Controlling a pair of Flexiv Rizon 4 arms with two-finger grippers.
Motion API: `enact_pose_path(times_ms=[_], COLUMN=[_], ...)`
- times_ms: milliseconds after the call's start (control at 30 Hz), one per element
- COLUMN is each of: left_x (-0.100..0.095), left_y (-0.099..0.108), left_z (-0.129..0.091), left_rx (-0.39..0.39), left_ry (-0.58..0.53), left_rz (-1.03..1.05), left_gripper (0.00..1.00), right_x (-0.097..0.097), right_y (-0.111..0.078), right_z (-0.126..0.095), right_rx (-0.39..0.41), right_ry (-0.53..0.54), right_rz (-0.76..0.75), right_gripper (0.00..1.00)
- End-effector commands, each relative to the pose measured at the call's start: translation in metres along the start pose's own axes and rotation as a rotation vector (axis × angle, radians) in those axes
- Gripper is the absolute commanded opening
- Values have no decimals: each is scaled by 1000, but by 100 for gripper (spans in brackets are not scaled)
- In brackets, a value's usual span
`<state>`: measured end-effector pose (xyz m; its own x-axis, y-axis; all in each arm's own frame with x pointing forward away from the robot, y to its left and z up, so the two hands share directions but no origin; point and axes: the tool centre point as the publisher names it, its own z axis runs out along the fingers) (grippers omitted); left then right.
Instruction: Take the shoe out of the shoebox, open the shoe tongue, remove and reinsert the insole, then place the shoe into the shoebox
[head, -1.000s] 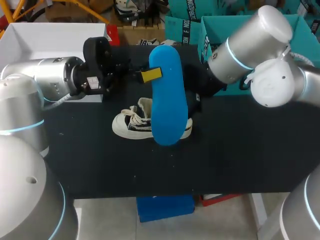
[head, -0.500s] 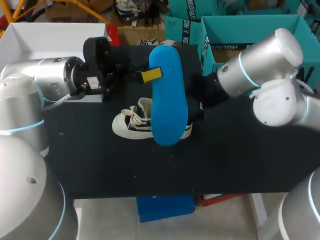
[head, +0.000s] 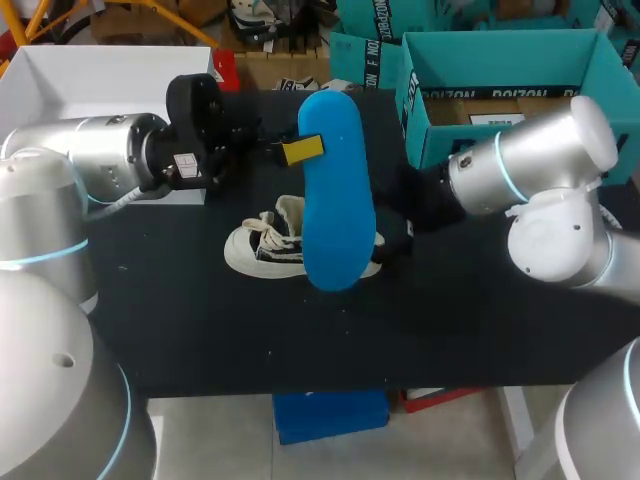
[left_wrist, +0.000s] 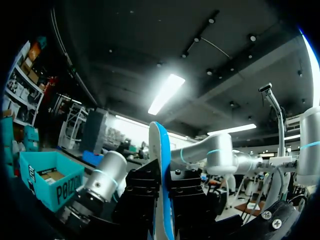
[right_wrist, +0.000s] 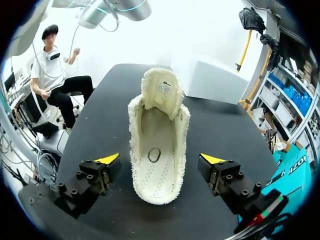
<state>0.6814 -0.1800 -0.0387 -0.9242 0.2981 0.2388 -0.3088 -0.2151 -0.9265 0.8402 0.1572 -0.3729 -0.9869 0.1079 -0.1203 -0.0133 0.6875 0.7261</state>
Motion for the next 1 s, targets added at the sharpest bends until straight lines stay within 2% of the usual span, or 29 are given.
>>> enact_pose_path(times_ms=[33, 1000], left_x=[1, 1], left_y=[1, 1], left_z=[1, 1], left_rx=[2, 2], left_ry=[-3, -3], left_rz=[2, 2], left_gripper=[0, 0], right_x=[1, 2], right_y=[-7, -33], right_z=[4, 23], right_rx=[-49, -116], right_ry=[-4, 22], right_rz=[0, 36], right_gripper=[100, 100])
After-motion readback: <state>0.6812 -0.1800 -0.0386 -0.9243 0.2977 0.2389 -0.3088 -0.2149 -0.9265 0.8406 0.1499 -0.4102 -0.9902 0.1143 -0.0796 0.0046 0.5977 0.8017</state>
